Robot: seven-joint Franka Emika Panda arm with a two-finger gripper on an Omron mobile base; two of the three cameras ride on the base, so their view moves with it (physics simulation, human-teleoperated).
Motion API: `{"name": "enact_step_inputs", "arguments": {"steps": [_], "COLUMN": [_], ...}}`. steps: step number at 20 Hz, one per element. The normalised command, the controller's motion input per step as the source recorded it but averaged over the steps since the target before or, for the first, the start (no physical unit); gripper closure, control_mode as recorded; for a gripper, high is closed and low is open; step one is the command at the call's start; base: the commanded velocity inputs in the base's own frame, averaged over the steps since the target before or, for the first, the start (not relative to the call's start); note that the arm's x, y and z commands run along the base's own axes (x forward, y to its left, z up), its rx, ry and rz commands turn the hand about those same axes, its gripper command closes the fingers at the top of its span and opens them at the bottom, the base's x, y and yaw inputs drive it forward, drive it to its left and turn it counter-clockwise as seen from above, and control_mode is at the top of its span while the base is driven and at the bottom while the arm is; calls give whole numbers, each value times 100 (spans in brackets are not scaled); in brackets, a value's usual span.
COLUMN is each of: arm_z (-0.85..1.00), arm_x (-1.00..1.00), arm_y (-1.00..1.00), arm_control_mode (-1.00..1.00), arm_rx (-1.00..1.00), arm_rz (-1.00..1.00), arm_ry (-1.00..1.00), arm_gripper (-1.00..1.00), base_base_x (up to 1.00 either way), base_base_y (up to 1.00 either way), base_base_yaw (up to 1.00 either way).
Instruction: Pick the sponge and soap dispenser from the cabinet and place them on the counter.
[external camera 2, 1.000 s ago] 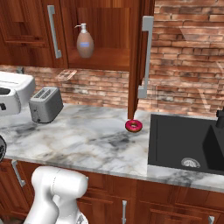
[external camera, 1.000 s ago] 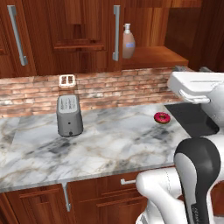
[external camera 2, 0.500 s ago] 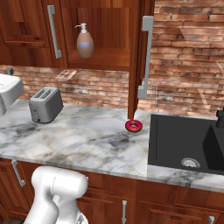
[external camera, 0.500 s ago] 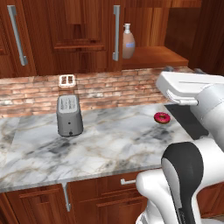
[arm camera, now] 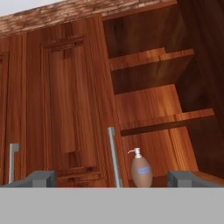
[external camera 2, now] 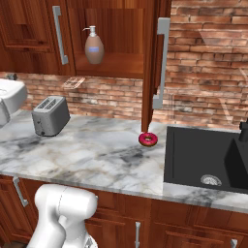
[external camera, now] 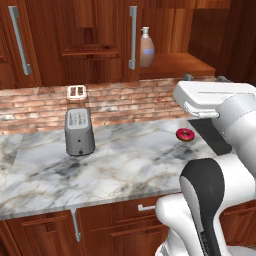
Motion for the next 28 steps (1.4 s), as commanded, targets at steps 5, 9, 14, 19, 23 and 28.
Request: {"name": "enact_step_inputs", "arguments": {"steps": [5,9,14,19,23,28], "arm_z": [-11,-3,0,0,0,0], "arm_x": [19,23,20,17,24,26], "arm_y": [0,0,0,0,3,10], "arm_control_mode": [-100,-100,-100,-100,-100,-100], "arm_rx": [-6,0,-1,-6,-9,-7], "arm_rz": [0,0,0,0,0,0], "arm_ry": [0,-1,-3,-1,0,0], "arm_gripper": [-100,-100,-100,-100,-100,-100], "base_base_x": [0,0,0,0,0,0], "base_base_y": [0,0,0,0,0,0], "base_base_yaw": [0,0,0,0,0,0]}}
